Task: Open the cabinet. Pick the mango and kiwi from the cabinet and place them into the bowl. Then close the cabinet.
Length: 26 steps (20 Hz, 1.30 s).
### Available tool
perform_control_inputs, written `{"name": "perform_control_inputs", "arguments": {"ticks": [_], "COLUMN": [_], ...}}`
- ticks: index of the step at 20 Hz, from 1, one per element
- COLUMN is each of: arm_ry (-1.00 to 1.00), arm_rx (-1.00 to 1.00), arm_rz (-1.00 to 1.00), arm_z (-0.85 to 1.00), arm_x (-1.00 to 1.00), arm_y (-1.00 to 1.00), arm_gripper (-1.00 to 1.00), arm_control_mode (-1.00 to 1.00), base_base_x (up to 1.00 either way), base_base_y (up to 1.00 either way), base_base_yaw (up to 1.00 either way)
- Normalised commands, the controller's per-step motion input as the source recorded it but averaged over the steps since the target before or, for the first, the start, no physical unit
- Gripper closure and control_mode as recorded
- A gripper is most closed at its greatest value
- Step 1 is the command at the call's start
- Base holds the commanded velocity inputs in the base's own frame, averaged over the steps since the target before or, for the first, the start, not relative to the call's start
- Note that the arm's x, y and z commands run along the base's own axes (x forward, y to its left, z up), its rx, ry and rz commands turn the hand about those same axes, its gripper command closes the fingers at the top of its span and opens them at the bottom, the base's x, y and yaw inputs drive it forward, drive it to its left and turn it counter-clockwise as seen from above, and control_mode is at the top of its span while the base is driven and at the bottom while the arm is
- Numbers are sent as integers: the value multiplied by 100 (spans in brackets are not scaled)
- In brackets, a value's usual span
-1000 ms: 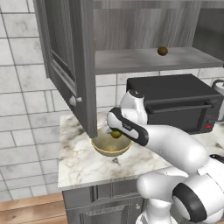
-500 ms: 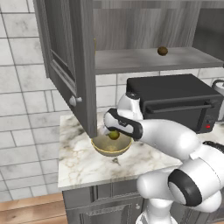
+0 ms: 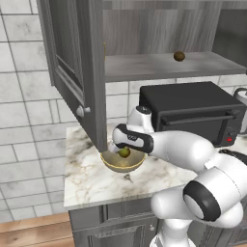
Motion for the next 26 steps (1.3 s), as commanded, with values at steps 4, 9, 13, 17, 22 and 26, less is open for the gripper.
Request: {"name": "perform_control_inputs", "arguments": {"ticks": [4, 9, 13, 17, 22, 26], "arm_ry": [0, 0, 0, 0, 0, 1], "arm_rx": [0, 0, 0, 0, 0, 0], "arm_rz": [0, 0, 0, 0, 0, 0], "arm_z": [-13, -14, -15, -16, -12, -7], "arm_x": [3, 0, 0, 0, 1, 0], "arm_y": [0, 0, 0, 0, 0, 0], "arm_gripper": [100, 100, 100, 100, 100, 100], "arm_control_mode": [-100, -100, -100, -100, -100, -100], "base_base_x": [0, 0, 0, 0, 0, 0], "base_base_y": [0, 0, 0, 0, 0, 0], "base_base_yaw": [0, 0, 0, 0, 0, 0]}}
